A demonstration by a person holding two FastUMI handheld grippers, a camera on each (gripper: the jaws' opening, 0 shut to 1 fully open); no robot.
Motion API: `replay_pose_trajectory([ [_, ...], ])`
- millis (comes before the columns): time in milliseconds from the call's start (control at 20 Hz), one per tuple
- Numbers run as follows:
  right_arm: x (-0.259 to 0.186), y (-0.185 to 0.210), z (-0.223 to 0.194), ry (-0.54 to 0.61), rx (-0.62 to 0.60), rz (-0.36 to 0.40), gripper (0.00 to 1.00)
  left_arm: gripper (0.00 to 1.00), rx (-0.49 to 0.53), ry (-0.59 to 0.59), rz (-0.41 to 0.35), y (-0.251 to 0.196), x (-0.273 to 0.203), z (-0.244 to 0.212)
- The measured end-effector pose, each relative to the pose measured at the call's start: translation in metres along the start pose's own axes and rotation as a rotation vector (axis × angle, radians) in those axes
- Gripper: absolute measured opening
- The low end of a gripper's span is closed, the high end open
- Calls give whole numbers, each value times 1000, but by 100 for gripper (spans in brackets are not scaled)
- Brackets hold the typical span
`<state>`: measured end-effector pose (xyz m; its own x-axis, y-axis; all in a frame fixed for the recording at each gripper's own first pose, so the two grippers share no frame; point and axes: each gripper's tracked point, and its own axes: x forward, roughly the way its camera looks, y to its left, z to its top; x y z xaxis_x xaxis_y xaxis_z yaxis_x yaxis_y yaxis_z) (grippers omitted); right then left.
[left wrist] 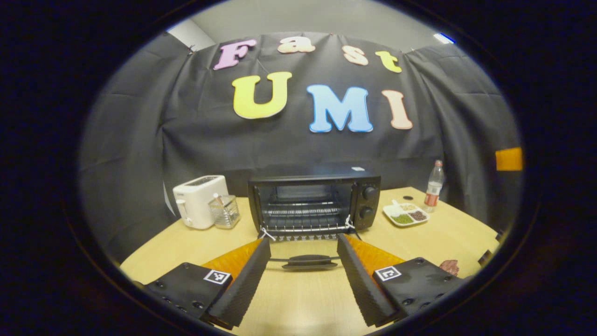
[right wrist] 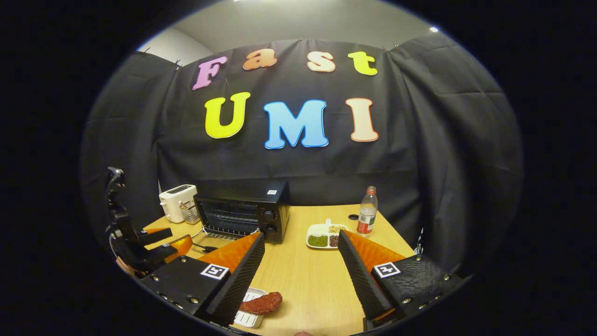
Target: Open the electric oven with the left hand, put the food in, and close the electric oven.
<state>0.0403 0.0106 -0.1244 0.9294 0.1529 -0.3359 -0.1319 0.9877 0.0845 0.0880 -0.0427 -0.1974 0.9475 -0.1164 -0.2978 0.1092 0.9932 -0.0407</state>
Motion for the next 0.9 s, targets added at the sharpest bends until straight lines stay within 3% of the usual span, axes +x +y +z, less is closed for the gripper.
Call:
replay_pose_trajectory([
  [50, 4, 2, -8, 23, 11, 22, 97, 91, 4, -24, 10, 4, -8, 13],
  [100, 7, 5, -16, 51, 26, 49, 97, 100, 7, -48, 21, 7, -17, 28],
  [450, 14, 24, -89, 302, 213, 185, 99, 100, 13, -158, 112, 39, -80, 90],
  [500, 14, 28, -97, 340, 245, 204, 99, 96, 17, -169, 126, 42, -89, 96],
  [800, 22, 30, -147, 511, 419, 216, 98, 93, -5, -193, 197, 57, -127, 103],
  [900, 26, 33, -159, 564, 481, 219, 98, 96, -11, -198, 222, 64, -136, 103],
])
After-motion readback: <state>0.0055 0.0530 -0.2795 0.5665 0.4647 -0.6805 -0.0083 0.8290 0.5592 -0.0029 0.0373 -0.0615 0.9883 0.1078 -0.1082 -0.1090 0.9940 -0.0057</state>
